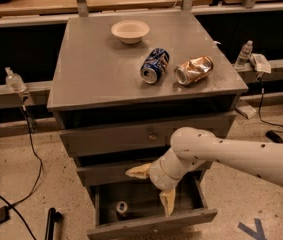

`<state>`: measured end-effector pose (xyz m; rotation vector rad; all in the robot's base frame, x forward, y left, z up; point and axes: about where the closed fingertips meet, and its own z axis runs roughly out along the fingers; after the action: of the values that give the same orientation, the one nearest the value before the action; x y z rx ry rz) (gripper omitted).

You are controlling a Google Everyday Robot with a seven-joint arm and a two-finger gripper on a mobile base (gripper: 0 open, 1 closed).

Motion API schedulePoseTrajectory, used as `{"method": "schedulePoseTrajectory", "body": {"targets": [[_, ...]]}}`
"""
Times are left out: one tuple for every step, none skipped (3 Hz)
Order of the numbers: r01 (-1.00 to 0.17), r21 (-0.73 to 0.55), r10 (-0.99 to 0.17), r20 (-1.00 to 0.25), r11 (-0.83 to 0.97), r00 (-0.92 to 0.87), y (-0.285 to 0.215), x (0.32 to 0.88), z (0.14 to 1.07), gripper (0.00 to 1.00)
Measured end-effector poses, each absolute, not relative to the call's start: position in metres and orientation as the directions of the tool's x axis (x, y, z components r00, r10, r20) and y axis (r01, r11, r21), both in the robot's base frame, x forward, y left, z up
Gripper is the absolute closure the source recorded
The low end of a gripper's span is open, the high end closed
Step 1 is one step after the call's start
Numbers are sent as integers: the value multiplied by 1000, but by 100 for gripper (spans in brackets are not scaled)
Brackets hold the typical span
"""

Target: Pick redbull can from bottom drawer and place on counter

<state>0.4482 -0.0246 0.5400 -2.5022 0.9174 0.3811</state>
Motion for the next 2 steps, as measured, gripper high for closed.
{"method": "schedulePoseTrajectory", "body": {"targets": [[-665,-332,-526,-421,-669,739,-23,449,534,0],[-674,-437,-463,-499,-595,732,-5,460,495,0]]}}
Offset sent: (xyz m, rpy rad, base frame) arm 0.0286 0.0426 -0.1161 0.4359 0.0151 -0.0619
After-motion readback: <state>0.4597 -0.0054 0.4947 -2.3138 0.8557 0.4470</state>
